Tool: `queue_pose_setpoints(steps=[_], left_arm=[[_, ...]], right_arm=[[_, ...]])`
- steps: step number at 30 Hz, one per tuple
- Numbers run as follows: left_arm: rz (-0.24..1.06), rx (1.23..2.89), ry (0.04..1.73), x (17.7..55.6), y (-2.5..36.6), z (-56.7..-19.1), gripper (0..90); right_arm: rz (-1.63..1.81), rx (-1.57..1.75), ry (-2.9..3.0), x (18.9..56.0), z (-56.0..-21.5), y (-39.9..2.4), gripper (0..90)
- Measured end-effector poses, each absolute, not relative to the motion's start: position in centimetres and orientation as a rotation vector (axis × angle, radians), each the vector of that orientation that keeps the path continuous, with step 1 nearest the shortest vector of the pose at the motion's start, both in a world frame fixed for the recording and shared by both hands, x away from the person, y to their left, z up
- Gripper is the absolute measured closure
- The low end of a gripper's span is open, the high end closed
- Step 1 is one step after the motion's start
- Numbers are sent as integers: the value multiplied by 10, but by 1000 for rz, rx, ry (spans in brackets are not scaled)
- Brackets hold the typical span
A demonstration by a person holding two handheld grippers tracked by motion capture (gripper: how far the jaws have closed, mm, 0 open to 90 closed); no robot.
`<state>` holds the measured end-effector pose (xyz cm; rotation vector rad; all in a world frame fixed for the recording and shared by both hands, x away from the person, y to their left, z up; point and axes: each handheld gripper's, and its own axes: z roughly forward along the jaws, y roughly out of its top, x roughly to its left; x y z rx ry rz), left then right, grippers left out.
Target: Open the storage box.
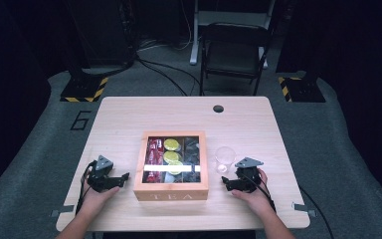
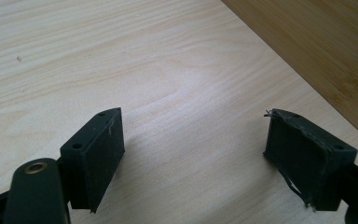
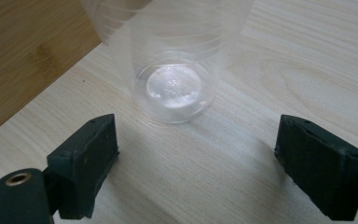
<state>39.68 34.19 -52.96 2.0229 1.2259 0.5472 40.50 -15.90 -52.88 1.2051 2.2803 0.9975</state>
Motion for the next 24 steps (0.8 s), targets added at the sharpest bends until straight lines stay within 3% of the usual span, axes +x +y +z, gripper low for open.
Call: queue_pose_setpoints(steps=[12, 24], left_arm=[[547, 2019, 1226, 397, 342, -530, 193], [549, 2014, 1226, 396, 342, -530, 198]], right_arm=[[986, 1212, 2280, 405, -529, -158, 105], [1001, 1212, 2269, 404, -529, -158, 158]])
